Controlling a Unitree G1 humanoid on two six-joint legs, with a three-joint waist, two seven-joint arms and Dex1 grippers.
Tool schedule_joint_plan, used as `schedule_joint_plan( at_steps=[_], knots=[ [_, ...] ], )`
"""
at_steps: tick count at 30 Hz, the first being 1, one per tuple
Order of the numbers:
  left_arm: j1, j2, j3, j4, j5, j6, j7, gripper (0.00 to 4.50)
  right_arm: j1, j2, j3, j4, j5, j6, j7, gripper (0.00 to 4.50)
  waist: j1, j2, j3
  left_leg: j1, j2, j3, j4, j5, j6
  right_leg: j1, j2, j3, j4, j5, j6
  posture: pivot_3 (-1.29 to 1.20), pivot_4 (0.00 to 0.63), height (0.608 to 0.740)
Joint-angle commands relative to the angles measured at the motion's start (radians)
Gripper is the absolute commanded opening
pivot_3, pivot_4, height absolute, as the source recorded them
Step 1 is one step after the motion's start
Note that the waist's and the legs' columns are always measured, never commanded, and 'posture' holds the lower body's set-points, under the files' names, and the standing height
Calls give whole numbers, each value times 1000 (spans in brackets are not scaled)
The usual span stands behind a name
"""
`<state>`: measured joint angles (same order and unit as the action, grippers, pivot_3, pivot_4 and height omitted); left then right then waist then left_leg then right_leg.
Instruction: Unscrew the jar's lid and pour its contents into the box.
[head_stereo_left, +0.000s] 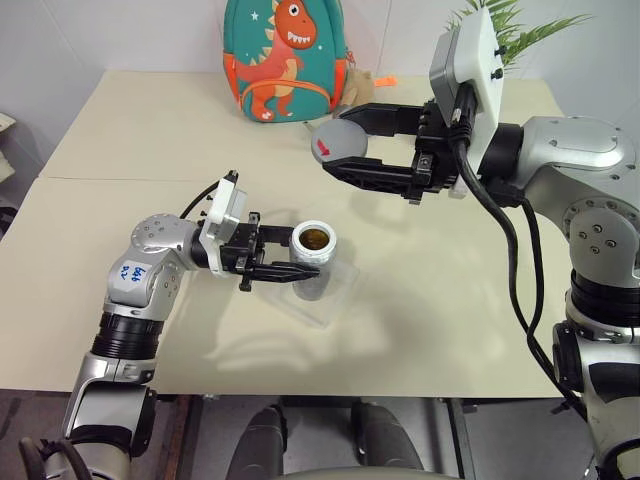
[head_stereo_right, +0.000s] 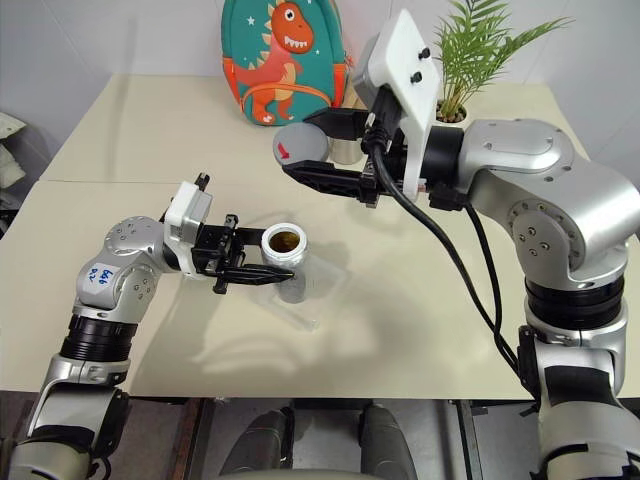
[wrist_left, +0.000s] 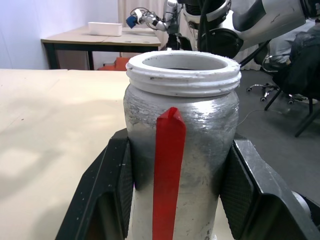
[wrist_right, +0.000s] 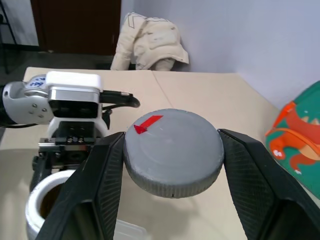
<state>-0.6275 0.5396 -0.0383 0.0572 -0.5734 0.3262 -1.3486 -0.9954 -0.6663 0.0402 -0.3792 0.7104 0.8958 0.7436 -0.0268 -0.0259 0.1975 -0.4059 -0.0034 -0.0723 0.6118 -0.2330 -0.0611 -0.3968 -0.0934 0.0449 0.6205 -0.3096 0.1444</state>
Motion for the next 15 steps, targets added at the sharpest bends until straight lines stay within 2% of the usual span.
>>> schedule_joint_plan(
  at_steps=[1, 8, 15],
  knots=[
    [-27, 28, 51, -6, 4, -19, 22, 1938, 39, -52, -39, 23, -54, -26, -7, 2611, 0, 0, 0, 0, 0, 0, 0, 0, 0, 0, 0, 0, 0, 0, 0, 0, 150, 740],
    [-51, 98, 142, 66, 32, -62, 83, 1938, 241, -142, -68, 84, -185, -39, -68, 2611, 1, 0, 0, 0, 0, 0, 0, 0, 0, 0, 0, 0, 0, 0, 0, 0, 150, 740],
    [-72, 124, 227, 151, 78, -149, 191, 1938, 524, -121, -130, 112, -248, -32, -161, 2611, 2, 0, 0, -1, 0, 1, 0, 0, 1, 0, 0, 0, -1, 0, 0, 0, 150, 740]
  ],
)
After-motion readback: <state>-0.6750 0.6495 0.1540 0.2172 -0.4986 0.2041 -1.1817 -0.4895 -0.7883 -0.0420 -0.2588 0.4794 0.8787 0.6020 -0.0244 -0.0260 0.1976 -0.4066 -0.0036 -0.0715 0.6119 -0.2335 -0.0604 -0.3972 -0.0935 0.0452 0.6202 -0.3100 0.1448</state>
